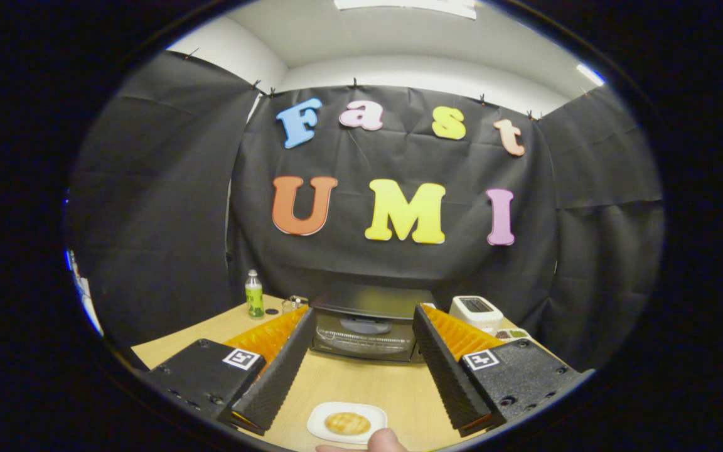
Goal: Open the toaster oven, put the food inside, and close the toaster oven door.
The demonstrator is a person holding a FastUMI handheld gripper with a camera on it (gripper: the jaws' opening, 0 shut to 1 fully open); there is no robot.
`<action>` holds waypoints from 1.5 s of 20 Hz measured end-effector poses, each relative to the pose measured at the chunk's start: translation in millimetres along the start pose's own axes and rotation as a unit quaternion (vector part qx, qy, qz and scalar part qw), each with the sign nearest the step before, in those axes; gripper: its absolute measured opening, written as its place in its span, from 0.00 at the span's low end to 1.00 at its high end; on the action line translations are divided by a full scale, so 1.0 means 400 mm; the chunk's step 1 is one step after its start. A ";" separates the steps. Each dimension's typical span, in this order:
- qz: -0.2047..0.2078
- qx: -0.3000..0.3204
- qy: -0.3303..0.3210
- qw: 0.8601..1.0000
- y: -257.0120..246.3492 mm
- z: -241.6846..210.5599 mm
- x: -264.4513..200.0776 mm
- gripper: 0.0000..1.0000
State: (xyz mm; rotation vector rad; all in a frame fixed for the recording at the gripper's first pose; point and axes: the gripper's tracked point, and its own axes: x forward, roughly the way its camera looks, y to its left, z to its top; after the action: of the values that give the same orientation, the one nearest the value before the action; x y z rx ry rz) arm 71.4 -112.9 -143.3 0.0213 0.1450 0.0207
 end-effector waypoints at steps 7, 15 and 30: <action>-0.038 0.026 0.021 0.999 -0.126 -0.083 0.250 1.00; -0.029 0.049 0.033 0.998 -0.050 -0.164 0.558 1.00; -0.038 0.089 0.065 0.993 -0.043 -0.311 0.673 1.00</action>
State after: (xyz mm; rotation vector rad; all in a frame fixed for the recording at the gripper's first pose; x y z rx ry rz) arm 320.0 -121.9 -305.6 0.1937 0.2774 -0.0679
